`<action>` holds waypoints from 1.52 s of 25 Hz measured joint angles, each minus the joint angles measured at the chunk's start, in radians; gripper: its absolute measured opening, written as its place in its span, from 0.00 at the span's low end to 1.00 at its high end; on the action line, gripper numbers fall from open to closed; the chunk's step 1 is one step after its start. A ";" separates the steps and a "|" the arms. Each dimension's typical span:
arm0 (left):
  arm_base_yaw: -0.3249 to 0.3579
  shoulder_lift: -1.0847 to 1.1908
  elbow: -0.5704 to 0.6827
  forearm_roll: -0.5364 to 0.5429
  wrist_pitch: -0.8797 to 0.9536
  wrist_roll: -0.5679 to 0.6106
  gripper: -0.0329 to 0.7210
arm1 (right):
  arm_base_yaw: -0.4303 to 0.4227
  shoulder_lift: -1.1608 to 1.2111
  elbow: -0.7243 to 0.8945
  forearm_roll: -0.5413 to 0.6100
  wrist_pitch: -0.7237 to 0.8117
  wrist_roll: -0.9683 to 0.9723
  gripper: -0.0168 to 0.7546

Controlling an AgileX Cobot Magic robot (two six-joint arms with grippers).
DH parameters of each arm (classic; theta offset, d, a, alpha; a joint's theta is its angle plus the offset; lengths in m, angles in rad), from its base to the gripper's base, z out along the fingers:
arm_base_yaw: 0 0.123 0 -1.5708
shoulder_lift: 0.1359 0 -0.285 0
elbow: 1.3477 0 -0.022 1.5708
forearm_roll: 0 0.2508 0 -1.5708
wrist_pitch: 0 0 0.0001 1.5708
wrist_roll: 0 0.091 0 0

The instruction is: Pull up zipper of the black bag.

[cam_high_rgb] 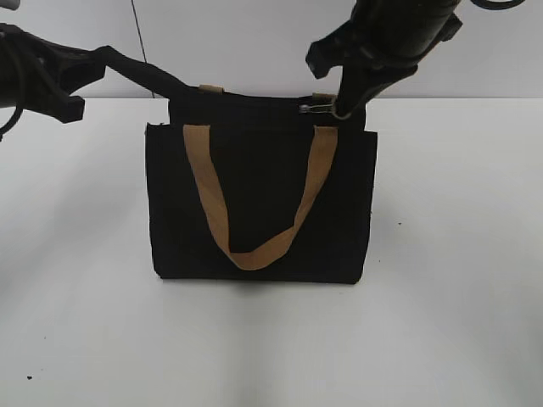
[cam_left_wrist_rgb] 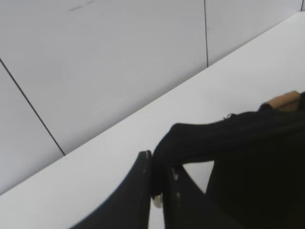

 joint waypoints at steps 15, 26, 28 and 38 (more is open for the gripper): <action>0.000 0.000 0.000 0.009 0.097 -0.046 0.15 | -0.002 -0.009 0.000 -0.104 0.079 -0.010 0.13; -0.134 0.000 0.047 0.003 0.464 -0.274 0.65 | -0.004 -0.014 0.000 -0.044 0.088 -0.022 0.71; -0.202 0.000 0.065 -0.045 0.550 -0.274 0.65 | -0.004 -0.014 0.000 -0.042 0.099 -0.029 0.72; -0.438 -0.050 0.075 -0.601 1.041 0.186 0.56 | -0.004 -0.127 0.000 -0.041 0.142 -0.048 0.72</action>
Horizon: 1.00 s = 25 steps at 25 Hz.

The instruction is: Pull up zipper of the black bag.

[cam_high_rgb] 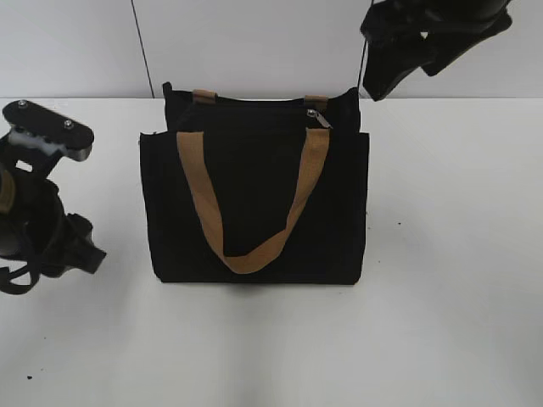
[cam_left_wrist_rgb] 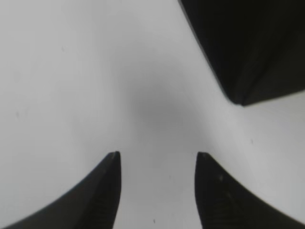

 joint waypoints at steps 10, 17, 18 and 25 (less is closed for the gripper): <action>-0.003 -0.305 0.000 -0.236 0.372 0.183 0.69 | 0.000 -0.262 0.104 0.032 0.001 0.003 0.72; -0.003 -0.703 0.000 -0.334 0.638 0.184 0.71 | 0.000 -0.662 0.452 0.039 0.002 0.023 0.72; -0.003 -0.757 0.000 -0.342 0.669 0.187 0.71 | 0.000 -0.720 0.507 0.039 0.002 0.027 0.72; -0.003 -1.041 0.019 -0.384 0.707 0.303 0.75 | 0.000 -1.149 0.811 0.043 0.004 0.044 0.80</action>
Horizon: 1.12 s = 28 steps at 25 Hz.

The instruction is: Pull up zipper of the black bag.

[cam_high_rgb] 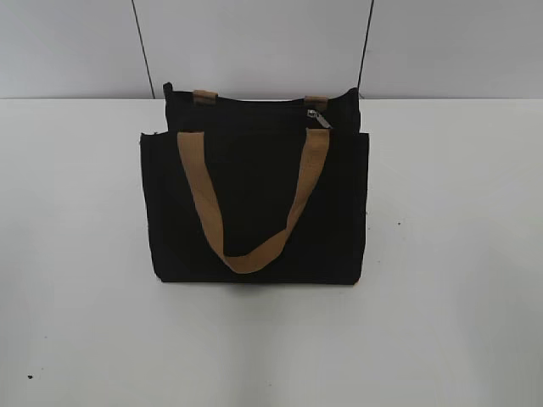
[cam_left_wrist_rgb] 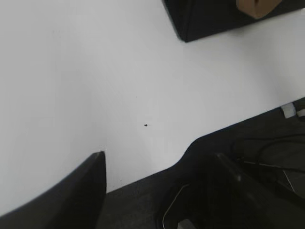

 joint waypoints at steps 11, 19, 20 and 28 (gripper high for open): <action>0.000 -0.096 0.126 -0.042 -0.074 0.089 0.80 | 0.000 -0.207 0.246 -0.004 -0.025 0.004 0.78; 0.000 -0.096 0.167 -0.087 -0.145 0.174 0.80 | 0.000 -0.207 0.284 -0.003 -0.109 0.005 0.78; 0.000 -0.096 0.167 -0.090 -0.145 0.176 0.80 | 0.000 -0.207 0.284 -0.003 -0.109 0.005 0.78; 0.000 -0.096 0.169 -0.096 -0.148 0.179 0.73 | 0.000 -0.207 0.284 -0.003 -0.111 0.005 0.78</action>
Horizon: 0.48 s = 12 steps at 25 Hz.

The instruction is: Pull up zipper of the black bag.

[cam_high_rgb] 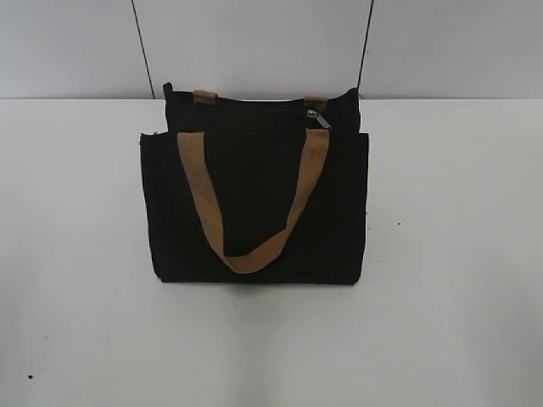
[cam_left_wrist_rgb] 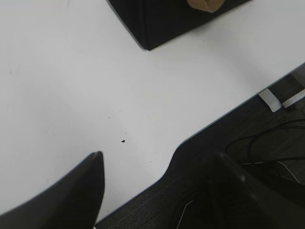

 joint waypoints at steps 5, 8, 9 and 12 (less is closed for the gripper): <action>0.032 0.000 0.000 -0.002 0.000 0.000 0.70 | -0.016 0.000 0.000 0.004 0.000 0.000 0.78; 0.117 -0.009 0.001 -0.002 -0.001 0.000 0.69 | -0.083 0.000 0.001 0.008 0.000 0.000 0.78; 0.156 -0.016 0.001 -0.002 -0.002 0.000 0.69 | -0.112 0.000 0.001 0.008 0.000 0.000 0.78; 0.277 -0.046 0.002 -0.002 -0.002 0.000 0.69 | -0.238 -0.012 0.001 0.012 -0.001 0.000 0.78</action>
